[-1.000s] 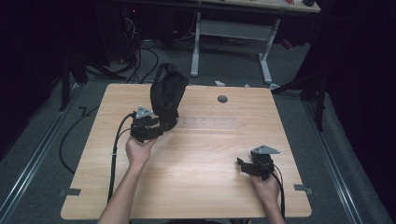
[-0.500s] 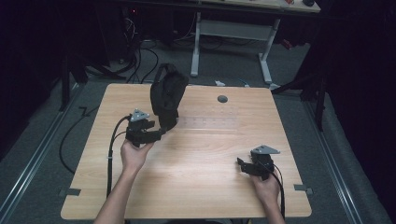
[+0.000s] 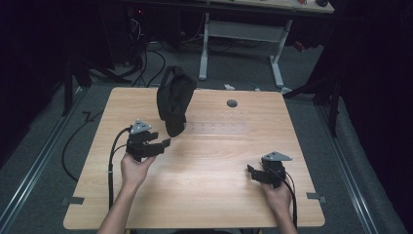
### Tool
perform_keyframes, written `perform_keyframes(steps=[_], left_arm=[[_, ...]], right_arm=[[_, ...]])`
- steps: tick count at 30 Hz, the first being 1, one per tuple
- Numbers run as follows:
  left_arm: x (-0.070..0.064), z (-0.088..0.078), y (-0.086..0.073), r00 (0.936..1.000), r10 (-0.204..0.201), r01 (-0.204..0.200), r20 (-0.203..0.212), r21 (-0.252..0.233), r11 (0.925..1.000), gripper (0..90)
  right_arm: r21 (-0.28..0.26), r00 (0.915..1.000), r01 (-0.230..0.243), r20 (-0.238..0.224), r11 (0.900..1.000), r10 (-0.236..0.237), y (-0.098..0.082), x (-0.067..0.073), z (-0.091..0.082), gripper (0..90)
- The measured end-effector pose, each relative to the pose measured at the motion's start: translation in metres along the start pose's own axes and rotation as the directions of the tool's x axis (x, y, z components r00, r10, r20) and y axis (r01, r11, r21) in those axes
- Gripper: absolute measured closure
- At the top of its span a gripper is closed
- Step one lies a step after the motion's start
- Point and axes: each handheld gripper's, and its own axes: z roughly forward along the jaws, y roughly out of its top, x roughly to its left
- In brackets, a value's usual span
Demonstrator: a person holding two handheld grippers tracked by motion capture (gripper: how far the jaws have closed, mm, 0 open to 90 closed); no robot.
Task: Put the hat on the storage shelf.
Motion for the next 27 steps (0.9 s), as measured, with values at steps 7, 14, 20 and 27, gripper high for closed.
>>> perform_keyframes(steps=[7, 14, 20, 27], left_arm=[[0.003, -0.011, -0.007, 0.9999, -0.014, 0.014, -0.001, 0.008, 0.9999, 39.2], [0.007, -0.022, -0.015, 0.9989, -0.046, 0.046, 0.001, -0.006, 0.9989, 38.2], [0.008, -0.027, -0.022, 0.9982, -0.059, 0.059, 0.004, 0.001, 0.9982, 37.8], [0.013, -0.029, -0.035, 0.9982, -0.058, 0.058, -0.012, 0.019, 0.9981, 37.4]], right_arm=[[0.0, 1.0, 0.0, 0.0, 1.0, 0.0, 0.0, 0.0, 0.0, 32.0], [0.0, 1.0, 0.0, 0.0, 1.0, 0.0, 0.0, 0.0, 0.0, 32.0], [0.0, 1.0, 0.0, 0.0, 1.0, 0.0, 0.0, 0.0, 0.0, 32.0], [0.0, 1.0, -0.001, 0.0, 1.0, 0.001, 0.0, 0.0, 0.0, 32.0]])
